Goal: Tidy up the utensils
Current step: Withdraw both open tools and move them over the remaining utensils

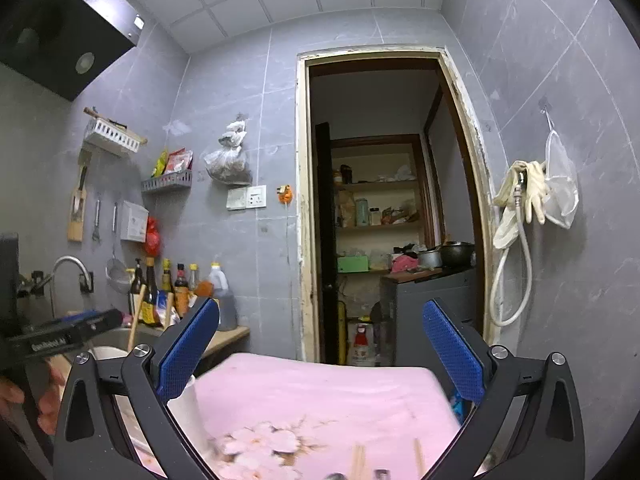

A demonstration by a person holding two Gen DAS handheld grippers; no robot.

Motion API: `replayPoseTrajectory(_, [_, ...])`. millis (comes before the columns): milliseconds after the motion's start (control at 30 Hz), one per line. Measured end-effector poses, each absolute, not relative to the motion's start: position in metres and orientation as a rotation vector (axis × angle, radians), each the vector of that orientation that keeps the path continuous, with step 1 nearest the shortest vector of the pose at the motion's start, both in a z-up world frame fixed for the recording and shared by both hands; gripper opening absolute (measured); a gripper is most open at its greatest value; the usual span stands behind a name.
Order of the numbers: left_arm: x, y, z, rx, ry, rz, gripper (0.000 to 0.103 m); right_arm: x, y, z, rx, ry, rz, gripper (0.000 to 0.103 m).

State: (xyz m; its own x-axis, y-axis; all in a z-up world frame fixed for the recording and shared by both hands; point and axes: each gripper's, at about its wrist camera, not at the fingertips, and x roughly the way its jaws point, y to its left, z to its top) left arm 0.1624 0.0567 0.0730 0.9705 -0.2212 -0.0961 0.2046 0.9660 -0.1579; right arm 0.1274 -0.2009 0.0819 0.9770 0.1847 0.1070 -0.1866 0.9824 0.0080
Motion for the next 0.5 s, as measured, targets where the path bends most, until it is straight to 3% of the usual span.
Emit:
replayPoseTrajectory(267, [0.164, -0.003, 0.066, -0.068, 0.198, -0.337, 0.086, 0.126, -0.238, 0.076, -0.079, -0.015, 0.144, 0.103])
replayPoseTrajectory(500, [0.19, -0.057, 0.037, 0.0, 0.408, -0.457, 0.086, 0.152, -0.269, 0.046, -0.123, 0.23, 0.105, 0.103])
